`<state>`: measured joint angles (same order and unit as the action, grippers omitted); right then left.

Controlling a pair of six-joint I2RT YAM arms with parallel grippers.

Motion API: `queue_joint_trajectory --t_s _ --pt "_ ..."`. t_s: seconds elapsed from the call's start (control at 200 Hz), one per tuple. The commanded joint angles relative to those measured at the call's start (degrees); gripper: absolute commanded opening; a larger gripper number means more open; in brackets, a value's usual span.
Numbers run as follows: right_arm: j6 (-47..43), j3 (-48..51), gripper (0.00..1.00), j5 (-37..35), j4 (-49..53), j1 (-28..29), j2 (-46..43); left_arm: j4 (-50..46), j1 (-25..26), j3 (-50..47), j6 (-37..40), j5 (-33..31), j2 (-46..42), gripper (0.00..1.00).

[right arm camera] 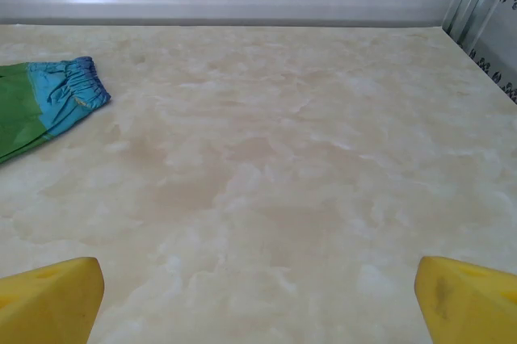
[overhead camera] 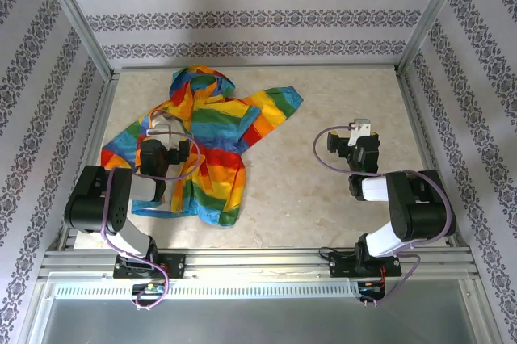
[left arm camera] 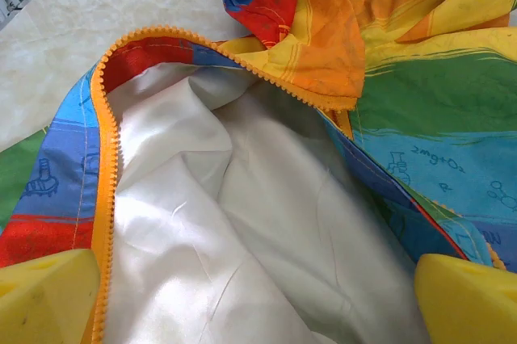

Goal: Zip up the jacket

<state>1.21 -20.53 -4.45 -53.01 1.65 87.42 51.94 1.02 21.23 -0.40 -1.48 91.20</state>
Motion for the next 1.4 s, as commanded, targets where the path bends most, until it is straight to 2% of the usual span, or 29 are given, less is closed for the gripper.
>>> queue_joint_trajectory --t_s 0.0,1.274,1.394 --pt "0.02 -0.73 0.98 0.91 -1.83 0.2 0.21 2.11 -0.58 1.0 0.49 1.12 -0.13 1.0" --pt "0.2 -0.91 0.98 1.94 -1.48 -0.24 0.21 2.07 -0.58 1.0 0.34 0.95 -0.14 0.99" --pt "0.21 -0.82 0.98 2.01 -1.57 -0.33 0.21 3.24 -0.67 0.3 -0.74 -1.97 -0.22 1.0"
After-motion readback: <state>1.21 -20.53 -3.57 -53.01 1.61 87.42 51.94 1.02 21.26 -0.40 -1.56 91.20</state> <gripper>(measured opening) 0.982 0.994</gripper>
